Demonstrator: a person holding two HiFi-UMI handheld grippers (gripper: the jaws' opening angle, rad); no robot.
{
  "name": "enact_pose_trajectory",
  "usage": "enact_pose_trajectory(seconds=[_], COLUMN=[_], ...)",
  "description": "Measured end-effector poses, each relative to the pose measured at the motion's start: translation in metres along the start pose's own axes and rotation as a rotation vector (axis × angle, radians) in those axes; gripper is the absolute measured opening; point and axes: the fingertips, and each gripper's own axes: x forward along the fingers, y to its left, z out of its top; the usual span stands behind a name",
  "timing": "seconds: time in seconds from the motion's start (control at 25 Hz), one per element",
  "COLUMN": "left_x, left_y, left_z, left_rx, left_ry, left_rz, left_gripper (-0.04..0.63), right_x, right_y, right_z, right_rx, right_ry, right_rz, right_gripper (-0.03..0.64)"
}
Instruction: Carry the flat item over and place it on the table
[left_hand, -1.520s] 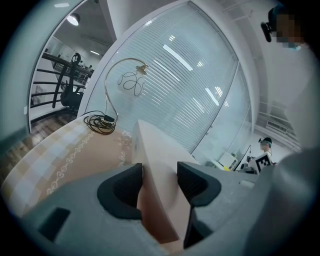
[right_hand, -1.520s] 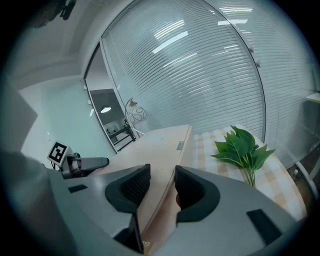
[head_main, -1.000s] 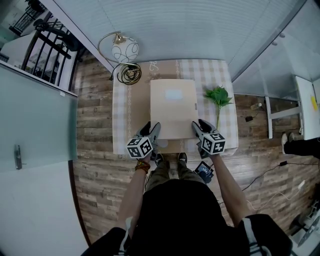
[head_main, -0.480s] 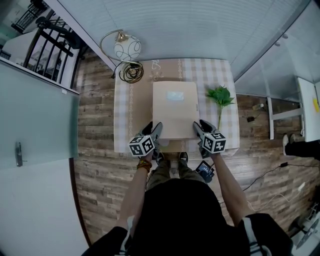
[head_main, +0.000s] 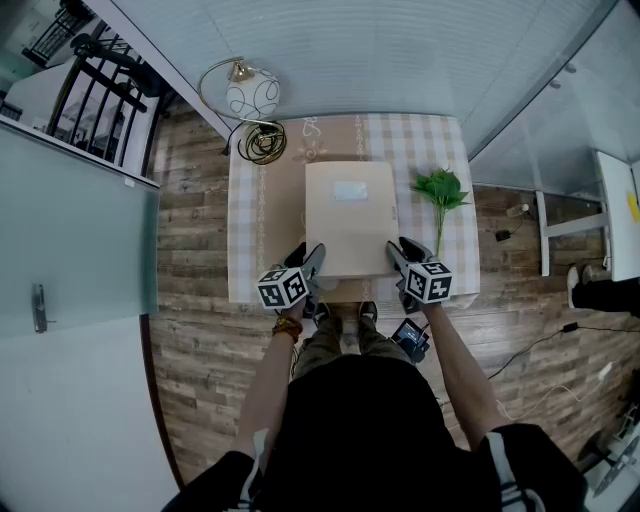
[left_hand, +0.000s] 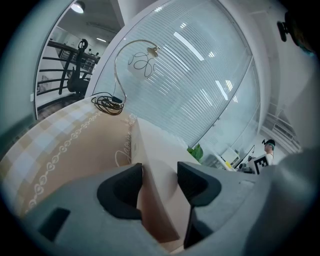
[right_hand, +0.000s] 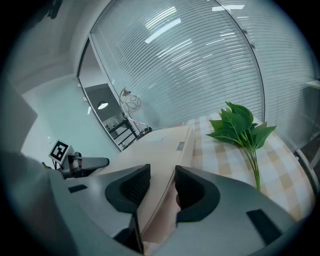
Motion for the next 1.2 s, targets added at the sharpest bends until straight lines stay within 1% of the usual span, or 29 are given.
enact_pose_trajectory(seconds=[0.24,0.56,1.0,1.2], left_x=[0.001,-0.001,0.002,0.003], left_y=[0.003,0.006,0.015,0.018], left_z=[-0.006,-0.017,-0.049,-0.054], left_rx=[0.003,0.03,0.019,0.034], left_ry=[0.033,0.066,0.157,0.182], left_rz=[-0.001,0.001,0.018,0.026], left_gripper=[0.229,0.229,0.229,0.229], right_x=[0.001,0.002,0.001,0.004], right_y=[0.0,-0.001,-0.007,-0.008], right_z=[-0.006,-0.018,-0.038,-0.047], right_rx=[-0.004,-0.018,-0.035,-0.035], right_ry=[0.014,0.039,0.077,0.099], right_rz=[-0.002,-0.007,-0.025,-0.027], right_gripper=[0.141,0.14,0.138,0.135])
